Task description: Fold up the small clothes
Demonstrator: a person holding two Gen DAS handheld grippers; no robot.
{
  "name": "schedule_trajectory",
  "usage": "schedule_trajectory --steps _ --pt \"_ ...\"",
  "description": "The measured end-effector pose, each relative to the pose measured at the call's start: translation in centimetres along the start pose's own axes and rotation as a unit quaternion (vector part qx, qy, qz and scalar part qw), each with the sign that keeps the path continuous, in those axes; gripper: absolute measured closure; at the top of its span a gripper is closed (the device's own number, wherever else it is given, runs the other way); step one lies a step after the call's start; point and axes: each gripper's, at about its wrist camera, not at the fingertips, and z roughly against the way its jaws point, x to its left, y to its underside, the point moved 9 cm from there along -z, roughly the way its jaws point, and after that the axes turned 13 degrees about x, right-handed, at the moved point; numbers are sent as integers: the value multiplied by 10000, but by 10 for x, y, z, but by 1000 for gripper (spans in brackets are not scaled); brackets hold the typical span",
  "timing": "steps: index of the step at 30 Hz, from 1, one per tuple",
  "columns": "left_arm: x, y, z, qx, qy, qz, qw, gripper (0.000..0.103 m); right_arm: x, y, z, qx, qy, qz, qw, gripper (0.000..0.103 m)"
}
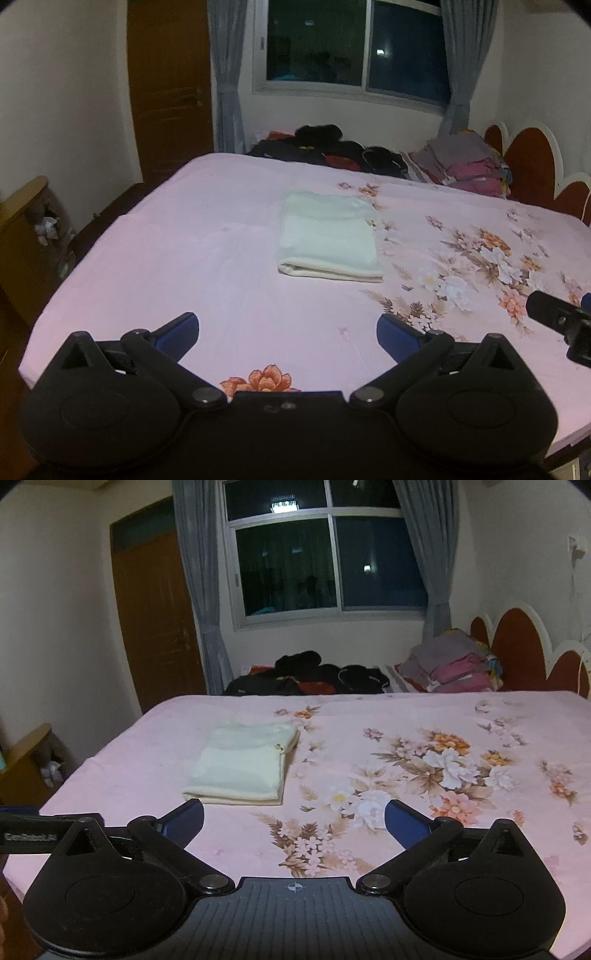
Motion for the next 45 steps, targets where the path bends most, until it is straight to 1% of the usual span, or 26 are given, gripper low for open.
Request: schedule_trajectory --steps 4,13,22,45 --pt "1 3 6 -38 -144 20 9999 1 0 4 9 -40 -19 -30 10000 0" --pt "-2 6 25 -205 -183 -8 9996 1 -1 3 19 -135 -29 14 9999 0" --pt "-9 4 29 -273 -194 -1 9994 1 -3 1 24 -171 -78 29 9998 0" --pt "-7 2 30 -288 -231 -22 9993 1 2 0 23 -164 -130 62 9998 0"
